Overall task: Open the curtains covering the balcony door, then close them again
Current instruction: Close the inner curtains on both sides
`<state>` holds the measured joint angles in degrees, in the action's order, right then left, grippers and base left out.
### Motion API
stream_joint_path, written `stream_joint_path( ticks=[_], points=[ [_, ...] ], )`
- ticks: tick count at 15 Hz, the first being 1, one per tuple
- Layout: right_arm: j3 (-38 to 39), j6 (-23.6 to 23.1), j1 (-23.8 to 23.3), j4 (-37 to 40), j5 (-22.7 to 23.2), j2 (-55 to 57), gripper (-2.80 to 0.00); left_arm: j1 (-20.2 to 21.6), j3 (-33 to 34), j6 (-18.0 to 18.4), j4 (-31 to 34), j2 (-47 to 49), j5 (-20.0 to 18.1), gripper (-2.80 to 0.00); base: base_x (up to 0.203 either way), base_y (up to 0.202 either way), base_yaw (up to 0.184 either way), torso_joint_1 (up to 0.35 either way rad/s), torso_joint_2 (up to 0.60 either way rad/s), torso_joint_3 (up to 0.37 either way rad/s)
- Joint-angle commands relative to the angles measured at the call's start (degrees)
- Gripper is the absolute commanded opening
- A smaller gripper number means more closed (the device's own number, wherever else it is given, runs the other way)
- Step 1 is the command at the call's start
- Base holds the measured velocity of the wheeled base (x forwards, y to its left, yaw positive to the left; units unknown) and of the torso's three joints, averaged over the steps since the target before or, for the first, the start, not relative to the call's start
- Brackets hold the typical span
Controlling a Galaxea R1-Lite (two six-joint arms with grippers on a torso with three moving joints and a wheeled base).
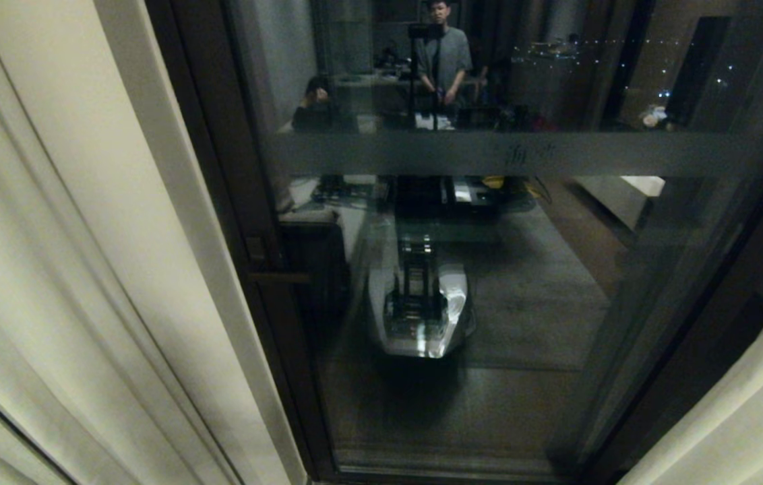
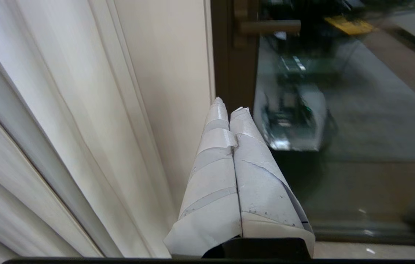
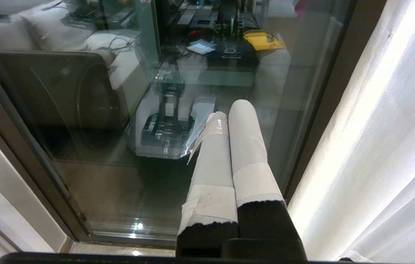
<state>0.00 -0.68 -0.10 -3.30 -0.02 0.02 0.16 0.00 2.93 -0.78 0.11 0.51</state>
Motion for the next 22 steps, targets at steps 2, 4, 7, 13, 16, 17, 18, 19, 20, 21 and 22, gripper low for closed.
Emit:
stream_joint_path(
  ticks=[2,4,7,13,16,17,18,19,20,21,22],
  points=[
    [0.00,-0.02,0.01,-0.04,0.02,-0.02,-2.80,0.03,-0.78,1.43,-1.68,-0.02,0.26,-2.80,0.000,0.000,0.000,0.000,0.00,0.000],
    [0.00,-0.02,0.01,-0.04,0.02,-0.02,-2.80,0.04,-4.75,1.23,-1.09,-0.02,0.07,-2.80,0.000,0.000,0.000,0.000,0.00,0.000],
    [0.00,-0.02,0.01,-0.04,0.02,-0.02,-2.80,0.10,-11.08,1.17,0.66,0.80,-0.24,-2.80,0.000,0.000,0.000,0.000,0.00,0.000],
    [0.00,-0.02,0.01,-0.04,0.02,-0.02,-2.80,0.06,-24.66,1.45,1.78,17.35,-1.15,-2.80,0.000,0.000,0.000,0.000,0.00,0.000],
    [0.00,-0.02,0.01,-0.04,0.02,-0.02,-2.80,0.14,-33.42,1.58,1.56,26.65,-0.57,-2.80,0.000,0.000,0.000,0.000,0.00,0.000],
    [0.00,-0.02,0.01,-0.04,0.02,-0.02,-2.80,0.16,-35.42,1.66,1.48,28.89,-0.52,-2.80,0.000,0.000,0.000,0.000,0.00,0.000],
    [0.00,-0.02,0.01,-0.12,0.02,-0.02,-2.80,0.20,-37.64,1.65,1.44,31.32,-0.42,-2.80,0.000,0.000,0.000,0.000,0.00,0.000],
    [0.00,-0.02,0.01,-0.04,0.02,-0.02,-2.80,0.35,-39.73,1.69,1.42,33.77,-0.29,-2.80,0.000,0.000,0.000,0.000,0.00,0.000],
    [0.00,-0.02,0.01,-0.04,0.02,-0.02,-2.80,0.64,-41.85,1.71,1.41,36.08,-0.01,-2.80,0.000,0.000,0.000,0.000,0.00,0.000],
    [0.00,-0.02,0.01,-0.04,0.02,-0.02,-2.80,1.22,-43.79,1.72,1.40,38.46,1.12,-2.80,0.000,0.000,0.000,0.000,0.00,0.000],
    [0.00,-0.02,0.01,-0.04,0.02,-0.02,-2.80,1.90,-45.49,1.73,1.40,40.51,3.35,-2.80,0.000,0.000,0.000,0.000,0.00,0.000]
  ],
)
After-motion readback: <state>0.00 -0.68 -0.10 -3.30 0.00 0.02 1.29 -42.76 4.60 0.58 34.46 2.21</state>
